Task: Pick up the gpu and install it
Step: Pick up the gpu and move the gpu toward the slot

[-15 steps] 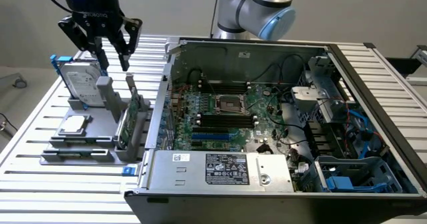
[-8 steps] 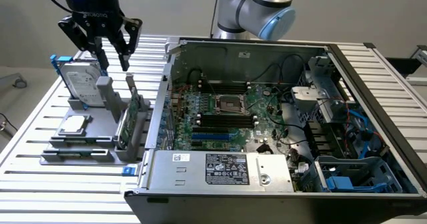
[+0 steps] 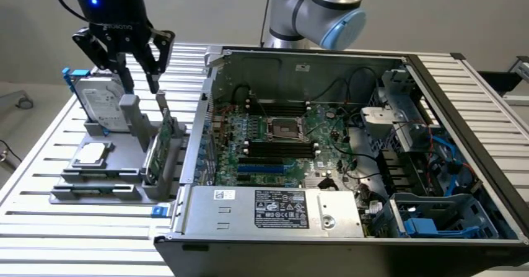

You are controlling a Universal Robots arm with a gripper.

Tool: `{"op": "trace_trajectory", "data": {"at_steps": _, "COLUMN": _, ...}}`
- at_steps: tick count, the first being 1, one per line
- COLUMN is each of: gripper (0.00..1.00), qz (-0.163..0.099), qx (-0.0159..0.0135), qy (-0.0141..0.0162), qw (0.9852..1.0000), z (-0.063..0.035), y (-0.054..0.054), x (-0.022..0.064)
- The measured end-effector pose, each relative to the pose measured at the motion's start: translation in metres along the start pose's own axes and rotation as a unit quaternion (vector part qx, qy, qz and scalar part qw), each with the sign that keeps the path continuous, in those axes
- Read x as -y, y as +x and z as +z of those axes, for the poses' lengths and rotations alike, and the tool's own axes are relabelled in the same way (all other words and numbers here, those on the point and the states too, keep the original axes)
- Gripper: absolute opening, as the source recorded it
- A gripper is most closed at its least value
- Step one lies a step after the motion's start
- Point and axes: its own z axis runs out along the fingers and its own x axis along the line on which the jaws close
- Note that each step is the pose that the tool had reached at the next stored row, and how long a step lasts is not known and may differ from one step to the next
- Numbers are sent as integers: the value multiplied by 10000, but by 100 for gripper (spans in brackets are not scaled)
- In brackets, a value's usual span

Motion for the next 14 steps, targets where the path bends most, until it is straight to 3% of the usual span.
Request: {"op": "trace_trajectory", "data": {"at_steps": 14, "gripper": 48, "qz": -136, "qx": 4, "qy": -2, "qw": 9999, "z": 254, "y": 47, "x": 37}}
